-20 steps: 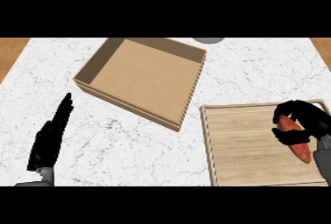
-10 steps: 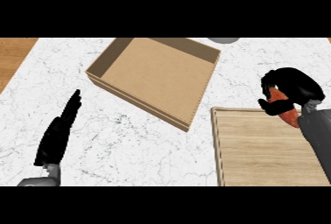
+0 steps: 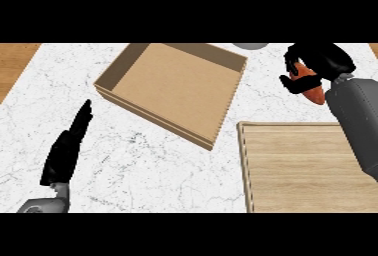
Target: Pick the sweet potato from the tray and place it in the cardboard box
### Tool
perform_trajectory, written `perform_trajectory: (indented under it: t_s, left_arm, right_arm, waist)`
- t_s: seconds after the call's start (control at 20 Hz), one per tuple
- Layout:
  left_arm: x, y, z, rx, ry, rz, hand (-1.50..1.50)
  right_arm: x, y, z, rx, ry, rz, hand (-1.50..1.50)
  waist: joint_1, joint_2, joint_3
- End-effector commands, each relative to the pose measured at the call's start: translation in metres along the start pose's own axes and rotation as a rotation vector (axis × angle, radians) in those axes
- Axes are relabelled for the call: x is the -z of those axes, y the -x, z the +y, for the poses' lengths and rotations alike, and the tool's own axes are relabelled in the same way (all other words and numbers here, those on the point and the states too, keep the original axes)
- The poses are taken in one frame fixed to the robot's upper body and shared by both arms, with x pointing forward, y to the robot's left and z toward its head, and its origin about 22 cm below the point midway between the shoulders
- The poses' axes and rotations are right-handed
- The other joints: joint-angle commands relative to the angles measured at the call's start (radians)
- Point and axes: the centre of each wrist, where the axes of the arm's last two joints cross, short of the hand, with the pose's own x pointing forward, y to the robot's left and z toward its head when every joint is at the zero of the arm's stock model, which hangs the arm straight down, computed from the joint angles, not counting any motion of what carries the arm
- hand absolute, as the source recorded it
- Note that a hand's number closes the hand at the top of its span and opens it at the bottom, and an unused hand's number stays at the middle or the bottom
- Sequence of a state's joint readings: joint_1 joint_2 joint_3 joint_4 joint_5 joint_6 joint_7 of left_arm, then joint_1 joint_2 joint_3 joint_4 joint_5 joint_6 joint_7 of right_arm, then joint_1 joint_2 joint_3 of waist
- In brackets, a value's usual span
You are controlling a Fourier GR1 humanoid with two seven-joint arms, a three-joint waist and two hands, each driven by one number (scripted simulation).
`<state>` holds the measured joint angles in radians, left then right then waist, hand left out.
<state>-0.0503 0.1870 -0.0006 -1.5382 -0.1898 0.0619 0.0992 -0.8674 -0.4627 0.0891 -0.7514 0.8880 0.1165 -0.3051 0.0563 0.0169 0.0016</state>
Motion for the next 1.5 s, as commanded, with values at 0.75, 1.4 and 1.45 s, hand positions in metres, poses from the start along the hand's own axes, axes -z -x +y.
perform_trajectory:
  t_s: [0.75,1.4,1.45]
  left_arm:
    - [-0.01,0.012,0.006,-0.01,-0.034,0.024,0.0]
    - [-0.01,0.008,0.01,0.01,-0.006,0.007,0.0]
    - [-0.006,0.009,0.004,0.009,-0.02,-0.001,0.0]
  right_arm:
    - [0.072,-0.118,-0.086,0.493,0.154,-0.495,1.5]
    - [0.11,-0.226,-0.076,0.417,0.035,-0.393,1.5]
    - [0.112,-0.221,-0.062,0.401,0.003,-0.402,1.5]
  waist:
    - [-0.042,-0.016,-0.002]
    - [-0.009,-0.004,-0.003]
    - [-0.007,-0.001,-0.003]
